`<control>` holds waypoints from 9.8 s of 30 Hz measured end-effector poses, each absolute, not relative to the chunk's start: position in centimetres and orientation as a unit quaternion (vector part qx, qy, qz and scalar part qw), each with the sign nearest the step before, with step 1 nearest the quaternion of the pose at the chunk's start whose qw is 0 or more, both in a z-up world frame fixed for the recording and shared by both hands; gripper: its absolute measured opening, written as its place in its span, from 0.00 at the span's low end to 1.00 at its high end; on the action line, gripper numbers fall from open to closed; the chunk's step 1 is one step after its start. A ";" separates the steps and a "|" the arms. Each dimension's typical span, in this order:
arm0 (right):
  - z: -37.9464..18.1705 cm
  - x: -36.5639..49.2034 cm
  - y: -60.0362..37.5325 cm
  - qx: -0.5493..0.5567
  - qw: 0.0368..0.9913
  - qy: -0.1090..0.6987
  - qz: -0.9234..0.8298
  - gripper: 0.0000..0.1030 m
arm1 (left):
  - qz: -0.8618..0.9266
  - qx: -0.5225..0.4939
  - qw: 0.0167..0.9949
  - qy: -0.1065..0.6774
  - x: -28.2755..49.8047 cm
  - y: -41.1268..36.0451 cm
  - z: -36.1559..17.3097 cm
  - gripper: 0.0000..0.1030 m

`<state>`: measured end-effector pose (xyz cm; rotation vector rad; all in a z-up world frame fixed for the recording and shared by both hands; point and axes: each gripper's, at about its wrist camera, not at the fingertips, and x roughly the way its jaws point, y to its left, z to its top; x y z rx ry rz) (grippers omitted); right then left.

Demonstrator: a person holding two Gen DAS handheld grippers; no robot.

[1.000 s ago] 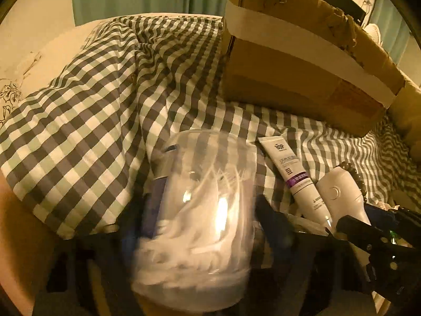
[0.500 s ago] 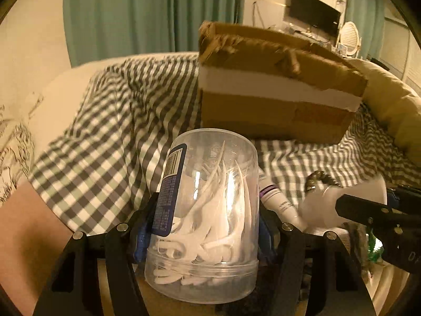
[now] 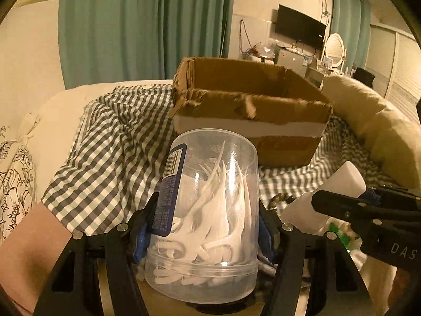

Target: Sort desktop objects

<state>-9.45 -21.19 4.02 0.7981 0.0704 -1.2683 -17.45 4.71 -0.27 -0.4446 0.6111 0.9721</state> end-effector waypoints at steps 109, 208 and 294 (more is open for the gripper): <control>-0.5 -10.9 -17.3 0.404 0.700 0.094 -0.581 0.49 | 0.385 -0.276 0.785 0.400 -18.0 2.9 -8.6 0.75; 2.1 -12.3 -16.3 0.408 0.709 0.044 -0.574 0.23 | 0.434 -0.222 0.833 0.262 -19.6 3.3 0.2 0.75; -2.7 -14.6 -28.8 0.392 0.683 0.101 -0.608 0.78 | 0.331 -0.313 0.825 0.333 -19.2 8.4 -6.4 0.20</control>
